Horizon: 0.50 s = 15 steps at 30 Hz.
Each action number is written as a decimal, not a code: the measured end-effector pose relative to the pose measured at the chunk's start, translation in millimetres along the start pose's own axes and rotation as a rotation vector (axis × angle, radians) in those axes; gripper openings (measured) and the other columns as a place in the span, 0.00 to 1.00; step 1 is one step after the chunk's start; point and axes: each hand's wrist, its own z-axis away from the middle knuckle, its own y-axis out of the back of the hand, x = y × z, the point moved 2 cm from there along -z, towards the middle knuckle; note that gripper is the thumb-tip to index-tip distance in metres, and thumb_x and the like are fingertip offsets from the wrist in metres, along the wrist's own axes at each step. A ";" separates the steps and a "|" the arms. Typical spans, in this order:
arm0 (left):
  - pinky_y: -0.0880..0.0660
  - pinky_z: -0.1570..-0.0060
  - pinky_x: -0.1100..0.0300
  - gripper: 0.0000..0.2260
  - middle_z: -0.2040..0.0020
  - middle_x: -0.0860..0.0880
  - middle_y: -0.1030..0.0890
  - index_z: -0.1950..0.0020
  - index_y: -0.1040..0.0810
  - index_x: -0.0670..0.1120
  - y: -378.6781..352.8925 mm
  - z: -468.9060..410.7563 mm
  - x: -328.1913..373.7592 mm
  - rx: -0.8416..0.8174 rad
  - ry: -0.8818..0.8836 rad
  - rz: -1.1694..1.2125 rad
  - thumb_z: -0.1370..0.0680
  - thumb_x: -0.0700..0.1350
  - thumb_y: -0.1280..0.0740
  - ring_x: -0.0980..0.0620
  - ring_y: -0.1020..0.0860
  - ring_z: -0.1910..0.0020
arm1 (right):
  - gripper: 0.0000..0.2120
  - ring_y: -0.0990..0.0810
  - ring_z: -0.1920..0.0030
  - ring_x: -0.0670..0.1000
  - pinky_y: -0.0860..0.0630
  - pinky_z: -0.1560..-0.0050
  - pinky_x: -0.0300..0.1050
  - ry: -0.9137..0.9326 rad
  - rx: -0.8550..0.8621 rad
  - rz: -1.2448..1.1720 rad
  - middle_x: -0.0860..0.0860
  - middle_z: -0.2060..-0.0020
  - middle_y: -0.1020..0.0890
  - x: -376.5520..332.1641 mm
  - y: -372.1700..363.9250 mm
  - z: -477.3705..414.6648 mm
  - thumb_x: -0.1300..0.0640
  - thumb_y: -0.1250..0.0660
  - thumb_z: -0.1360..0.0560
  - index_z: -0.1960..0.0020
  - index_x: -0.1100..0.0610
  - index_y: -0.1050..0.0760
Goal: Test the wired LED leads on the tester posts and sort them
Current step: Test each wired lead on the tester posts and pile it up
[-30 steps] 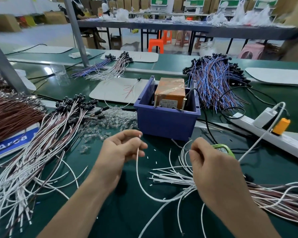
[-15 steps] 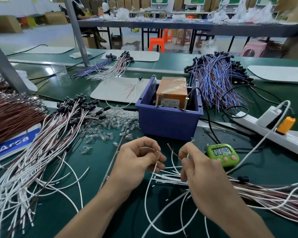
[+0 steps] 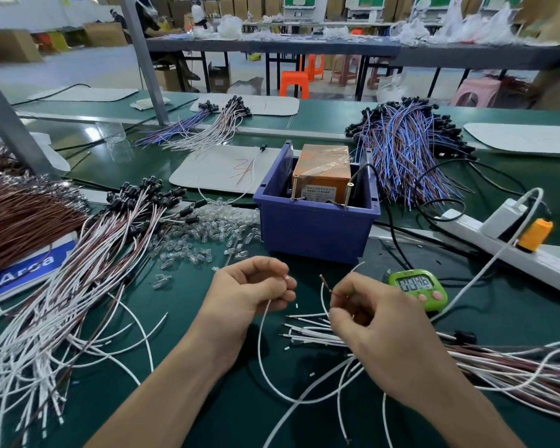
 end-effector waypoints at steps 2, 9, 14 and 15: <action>0.20 0.62 0.62 0.16 0.57 0.40 0.13 0.53 0.13 0.52 -4.7 3.7 -0.1 -0.039 -0.060 -0.129 0.27 0.30 0.27 0.47 0.14 0.63 | 0.06 0.26 0.71 0.43 0.32 0.69 0.31 0.017 0.014 -0.035 0.45 0.70 0.21 -1.9 -3.3 1.6 0.55 0.26 0.26 0.57 0.47 0.23; 0.18 0.53 0.61 0.18 0.58 0.51 0.12 0.50 0.16 0.57 -16.7 12.7 -2.6 -0.074 -0.245 -0.465 0.28 0.34 0.22 0.52 0.13 0.57 | 0.05 0.21 0.69 0.46 0.24 0.67 0.45 0.014 0.089 -0.140 0.45 0.69 0.17 -0.2 -16.7 -2.2 0.54 0.25 0.25 0.57 0.47 0.19; 0.20 0.55 0.65 0.16 0.57 0.53 0.12 0.50 0.15 0.56 -18.6 14.6 -3.0 -0.095 -0.265 -0.484 0.27 0.34 0.23 0.54 0.13 0.56 | 0.09 0.18 0.65 0.45 0.22 0.64 0.41 0.023 0.145 -0.170 0.43 0.66 0.16 4.1 -19.5 -4.2 0.60 0.25 0.25 0.59 0.47 0.18; 0.19 0.55 0.63 0.15 0.58 0.53 0.12 0.50 0.15 0.56 -18.4 13.9 -3.8 -0.093 -0.255 -0.501 0.26 0.36 0.24 0.54 0.13 0.57 | 0.10 0.18 0.66 0.45 0.23 0.66 0.37 0.021 0.173 -0.181 0.43 0.67 0.16 5.6 -19.1 -4.7 0.61 0.26 0.25 0.59 0.47 0.19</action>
